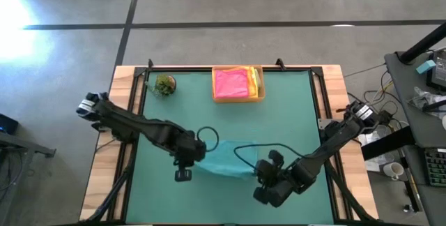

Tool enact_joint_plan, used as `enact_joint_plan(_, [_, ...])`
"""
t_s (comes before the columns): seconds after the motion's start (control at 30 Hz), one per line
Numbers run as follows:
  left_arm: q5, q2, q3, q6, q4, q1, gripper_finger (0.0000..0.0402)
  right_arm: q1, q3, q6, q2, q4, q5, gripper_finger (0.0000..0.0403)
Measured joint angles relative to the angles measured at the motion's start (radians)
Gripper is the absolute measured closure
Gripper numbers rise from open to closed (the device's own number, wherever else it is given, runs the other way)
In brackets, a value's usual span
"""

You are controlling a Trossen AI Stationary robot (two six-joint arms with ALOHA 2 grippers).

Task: Fold microfiber towels
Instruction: Fold the green towel

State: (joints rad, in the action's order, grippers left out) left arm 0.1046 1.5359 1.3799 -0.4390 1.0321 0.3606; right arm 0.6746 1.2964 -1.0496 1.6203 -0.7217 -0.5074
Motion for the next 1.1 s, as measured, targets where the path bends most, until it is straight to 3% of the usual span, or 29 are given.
enact_joint_plan(0.17, [0.052,0.094,-0.006,0.0,0.005,0.003,0.0401,-0.001,-0.061,-0.028,0.0,0.144,0.104,0.0394])
enact_joint_plan(0.43, [0.049,0.179,-0.051,0.0,0.002,0.001,0.0401,-0.035,-0.158,-0.188,0.0,0.145,0.084,0.0394])
enact_joint_plan(0.67, [-0.017,0.179,-0.07,0.0,0.009,-0.01,0.0401,-0.121,-0.239,-0.172,0.0,0.248,0.089,0.0394])
enact_joint_plan(0.93, [-0.125,0.178,-0.074,0.01,0.007,-0.071,0.0401,-0.2,-0.27,-0.169,0.0,0.253,0.113,0.0394])
enact_joint_plan(1.1, [-0.141,0.178,-0.074,0.065,-0.003,-0.106,0.0401,-0.243,-0.28,-0.158,0.0,0.25,0.12,0.0394])
